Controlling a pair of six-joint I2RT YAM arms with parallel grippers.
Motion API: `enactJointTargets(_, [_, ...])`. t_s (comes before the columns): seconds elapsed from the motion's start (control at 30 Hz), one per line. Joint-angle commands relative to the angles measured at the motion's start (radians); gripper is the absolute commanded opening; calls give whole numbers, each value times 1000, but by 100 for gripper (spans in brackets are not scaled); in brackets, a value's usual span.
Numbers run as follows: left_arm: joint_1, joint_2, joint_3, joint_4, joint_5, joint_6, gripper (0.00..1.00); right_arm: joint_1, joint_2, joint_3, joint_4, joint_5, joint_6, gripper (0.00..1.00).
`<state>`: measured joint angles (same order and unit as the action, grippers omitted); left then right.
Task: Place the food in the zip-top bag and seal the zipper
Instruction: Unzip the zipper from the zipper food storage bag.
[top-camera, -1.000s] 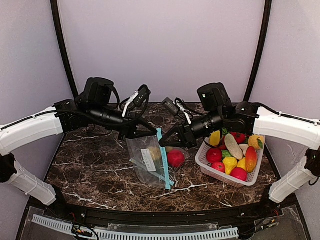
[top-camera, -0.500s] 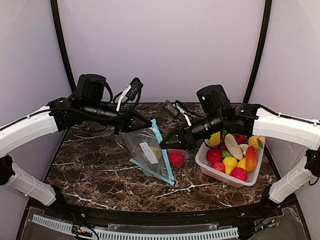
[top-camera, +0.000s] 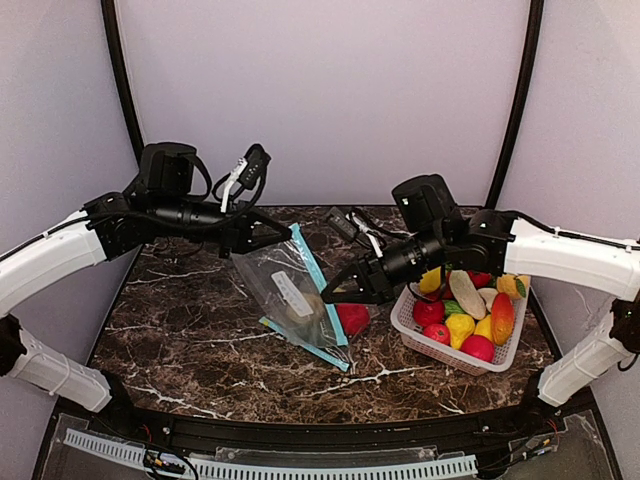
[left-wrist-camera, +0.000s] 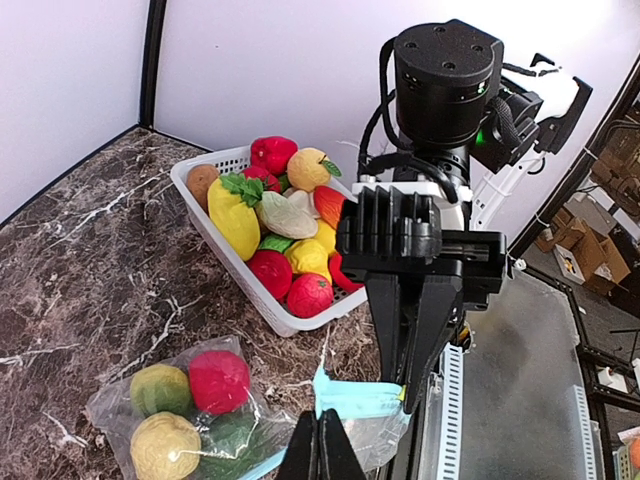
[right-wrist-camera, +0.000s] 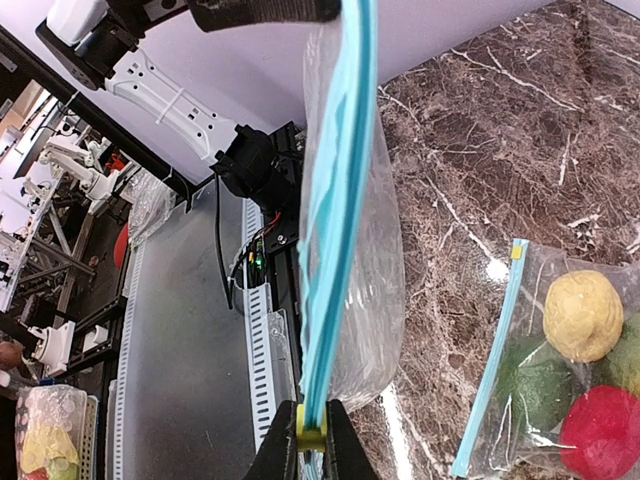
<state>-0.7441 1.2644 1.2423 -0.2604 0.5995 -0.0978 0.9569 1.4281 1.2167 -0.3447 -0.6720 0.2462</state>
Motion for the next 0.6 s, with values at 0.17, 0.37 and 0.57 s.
enactJointTargets(0.17, [53, -63, 10, -2, -54, 15, 1, 18, -23, -38, -56, -9, 18, 8])
enactJointTargets(0.37, [68, -75, 24, -12, -61, 22, 1, 20, -26, -46, -55, -10, 24, 8])
enactJointTargets(0.57, [85, -84, 33, -19, -71, 25, 1, 22, -29, -54, -54, -9, 29, 8])
